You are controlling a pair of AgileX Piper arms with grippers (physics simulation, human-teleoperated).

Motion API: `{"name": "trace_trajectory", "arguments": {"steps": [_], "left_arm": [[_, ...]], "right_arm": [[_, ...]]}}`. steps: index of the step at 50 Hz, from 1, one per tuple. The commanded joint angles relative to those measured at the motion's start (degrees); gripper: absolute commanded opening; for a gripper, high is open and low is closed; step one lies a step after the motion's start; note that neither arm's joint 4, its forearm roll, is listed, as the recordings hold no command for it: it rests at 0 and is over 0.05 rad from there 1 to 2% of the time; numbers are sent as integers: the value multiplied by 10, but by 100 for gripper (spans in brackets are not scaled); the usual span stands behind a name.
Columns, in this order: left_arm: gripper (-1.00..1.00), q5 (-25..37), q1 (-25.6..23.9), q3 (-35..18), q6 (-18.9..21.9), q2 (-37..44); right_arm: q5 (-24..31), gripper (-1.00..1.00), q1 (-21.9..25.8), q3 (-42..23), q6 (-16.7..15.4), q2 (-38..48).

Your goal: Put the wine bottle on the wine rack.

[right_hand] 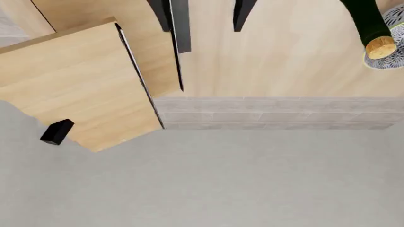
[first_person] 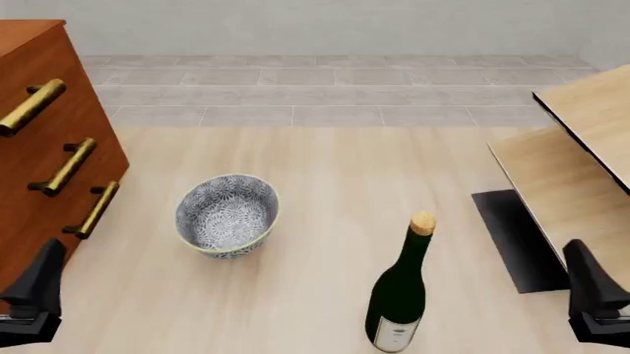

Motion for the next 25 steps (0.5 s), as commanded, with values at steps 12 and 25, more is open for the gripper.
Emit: {"name": "trace_trajectory", "arguments": {"steps": [12, 25], "left_arm": [[100, 3, -6, -4, 0, 0], [100, -2, -11, 0, 17, 0]], "right_arm": [[-2, 100, 9, -4, -4, 6], [21, 100, 53, -36, -31, -1]]}}
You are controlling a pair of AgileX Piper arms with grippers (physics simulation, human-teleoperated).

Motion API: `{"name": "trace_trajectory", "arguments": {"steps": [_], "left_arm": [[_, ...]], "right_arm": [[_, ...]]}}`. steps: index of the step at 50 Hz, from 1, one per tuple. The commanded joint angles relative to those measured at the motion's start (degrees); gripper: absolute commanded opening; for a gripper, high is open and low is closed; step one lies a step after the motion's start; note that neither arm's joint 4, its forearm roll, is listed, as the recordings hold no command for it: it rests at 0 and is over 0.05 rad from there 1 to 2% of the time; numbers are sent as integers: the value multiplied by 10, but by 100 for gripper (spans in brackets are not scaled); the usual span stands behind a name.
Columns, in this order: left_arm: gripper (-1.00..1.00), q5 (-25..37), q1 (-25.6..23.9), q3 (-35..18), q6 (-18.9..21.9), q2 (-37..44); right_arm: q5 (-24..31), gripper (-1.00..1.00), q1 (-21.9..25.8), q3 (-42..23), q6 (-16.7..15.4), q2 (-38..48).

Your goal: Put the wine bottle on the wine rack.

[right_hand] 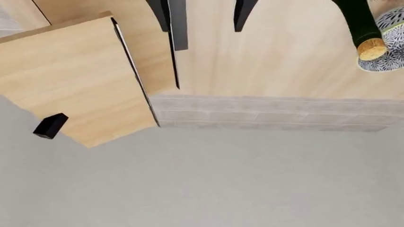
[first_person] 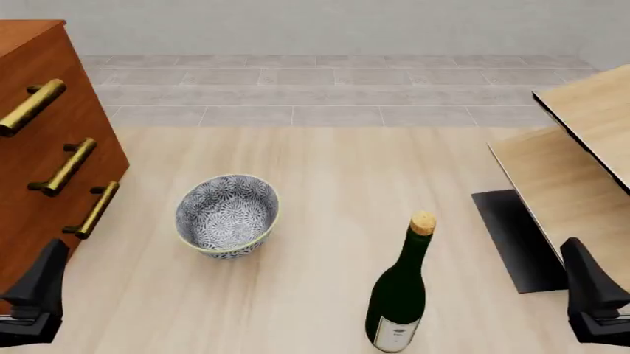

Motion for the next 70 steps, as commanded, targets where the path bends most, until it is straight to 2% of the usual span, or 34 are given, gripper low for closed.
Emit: {"name": "trace_trajectory", "arguments": {"steps": [1, 4, 10, 16, 19, 21, 24, 26, 28, 31, 42, 45, 53, 70], "left_arm": [[100, -2, -4, 1, 12, -1], [100, -3, -6, 2, 13, -1], [100, -10, -1, 1, 12, -1], [100, -11, 10, -7, 8, -1], [100, -9, 10, -14, 8, 0], [100, -7, 11, -17, 9, 0], [100, -5, 12, -21, 8, 0], [100, -3, 11, -22, 8, 0], [100, -5, 12, -21, 5, 0], [100, -4, 10, -25, 5, 0], [100, -4, 5, -28, 9, 0], [100, -3, 4, -29, 8, 0], [100, 1, 0, -34, 10, 0], [100, -7, 1, -32, 8, -1]], "right_arm": [[20, 100, 44, -33, -27, -4], [44, 100, 69, -60, -38, -4], [69, 100, 106, -78, -29, -4], [109, 100, 172, -106, -34, -4], [122, 100, 199, -113, -27, -4], [128, 100, 213, -114, -41, -4], [134, 100, 231, -119, -34, -4], [136, 100, 248, -115, -47, -4], [144, 100, 264, -121, -38, -4], [150, 100, 289, -129, -41, -4], [178, 100, 334, -149, -62, -4], [181, 100, 339, -149, -61, -4], [186, 100, 389, -146, -62, -4], [167, 100, 422, -115, -68, -4]]}}
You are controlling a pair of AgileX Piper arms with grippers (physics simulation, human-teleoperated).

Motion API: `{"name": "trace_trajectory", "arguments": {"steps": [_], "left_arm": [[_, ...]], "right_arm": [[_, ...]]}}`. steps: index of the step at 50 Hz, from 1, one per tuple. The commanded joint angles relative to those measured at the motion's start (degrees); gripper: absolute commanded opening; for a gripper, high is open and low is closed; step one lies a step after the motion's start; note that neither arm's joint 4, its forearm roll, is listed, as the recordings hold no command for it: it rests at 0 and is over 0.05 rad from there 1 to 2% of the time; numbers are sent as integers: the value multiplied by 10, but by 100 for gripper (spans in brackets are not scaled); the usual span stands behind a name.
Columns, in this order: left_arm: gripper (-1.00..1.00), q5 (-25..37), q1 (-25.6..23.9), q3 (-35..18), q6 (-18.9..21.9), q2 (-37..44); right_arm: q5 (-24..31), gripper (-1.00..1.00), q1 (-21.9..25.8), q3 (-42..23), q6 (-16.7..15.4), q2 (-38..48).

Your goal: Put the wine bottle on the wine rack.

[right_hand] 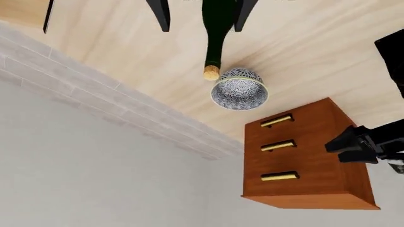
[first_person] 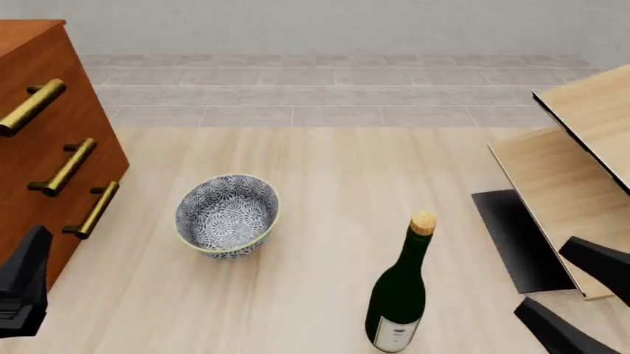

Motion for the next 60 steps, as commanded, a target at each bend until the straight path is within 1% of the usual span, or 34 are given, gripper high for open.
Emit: {"name": "trace_trajectory", "arguments": {"steps": [1, 10, 15, 21, 44, 49, 50, 54, 60], "left_arm": [[100, -4, 0, 0, -1, 0], [100, -12, 4, 6, -3, -1], [100, -12, 6, 3, -4, -1], [100, -13, 6, 3, -4, -1], [100, -3, 8, -7, -3, -1], [100, -4, 10, -7, -2, -1], [100, -6, 10, -6, -2, -1], [100, -6, 12, -5, -2, -1], [100, -3, 11, -8, -1, -1]], "right_arm": [[-6, 100, 24, 16, -5, 0], [-2, 100, 30, 13, -14, 1], [-13, 100, 30, 13, -18, 13], [-53, 100, 32, 19, -21, 50], [-152, 100, 27, 4, -33, 161], [-174, 100, 26, 8, -32, 182], [-180, 100, 24, 7, -27, 189], [-203, 100, 22, 10, -25, 209], [-230, 100, 24, 13, -26, 237]]}}
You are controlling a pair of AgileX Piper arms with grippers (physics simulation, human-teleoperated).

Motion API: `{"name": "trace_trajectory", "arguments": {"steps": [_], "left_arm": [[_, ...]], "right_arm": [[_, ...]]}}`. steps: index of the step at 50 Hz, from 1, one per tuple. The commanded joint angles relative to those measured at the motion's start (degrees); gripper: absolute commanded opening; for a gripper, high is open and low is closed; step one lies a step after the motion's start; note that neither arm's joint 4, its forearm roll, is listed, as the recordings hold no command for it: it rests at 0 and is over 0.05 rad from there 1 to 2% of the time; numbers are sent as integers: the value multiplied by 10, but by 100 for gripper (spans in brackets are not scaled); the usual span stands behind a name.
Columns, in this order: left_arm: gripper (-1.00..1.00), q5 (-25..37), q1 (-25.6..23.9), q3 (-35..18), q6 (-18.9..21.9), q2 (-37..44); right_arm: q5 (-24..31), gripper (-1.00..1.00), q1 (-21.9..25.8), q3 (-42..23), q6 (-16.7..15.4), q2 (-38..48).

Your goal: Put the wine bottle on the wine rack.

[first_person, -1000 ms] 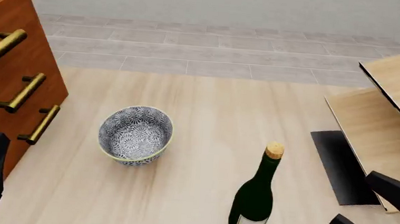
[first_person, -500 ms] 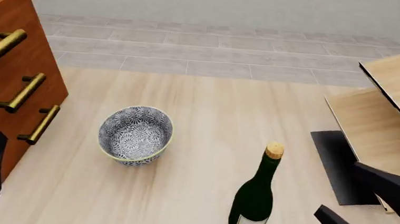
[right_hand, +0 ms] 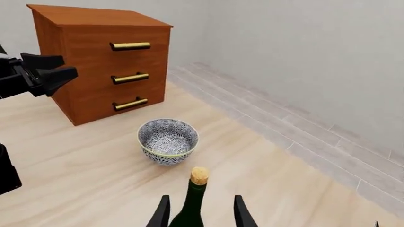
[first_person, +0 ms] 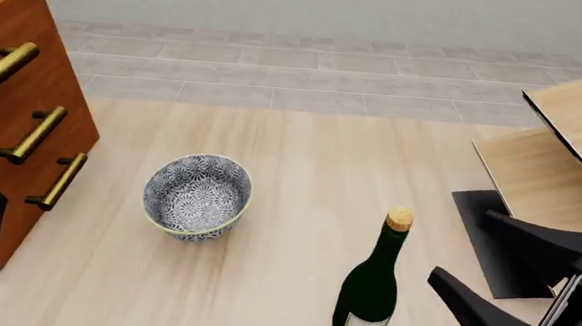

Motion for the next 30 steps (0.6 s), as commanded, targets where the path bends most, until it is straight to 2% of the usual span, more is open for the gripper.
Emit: {"name": "trace_trajectory", "arguments": {"steps": [1, 30], "left_arm": [[100, 2, 2, -3, 1, 0], [100, -2, 6, -1, 5, 0]], "right_arm": [[-52, 100, 1, 3, 2, 53], [-174, 100, 13, 4, 1, 196]]}}
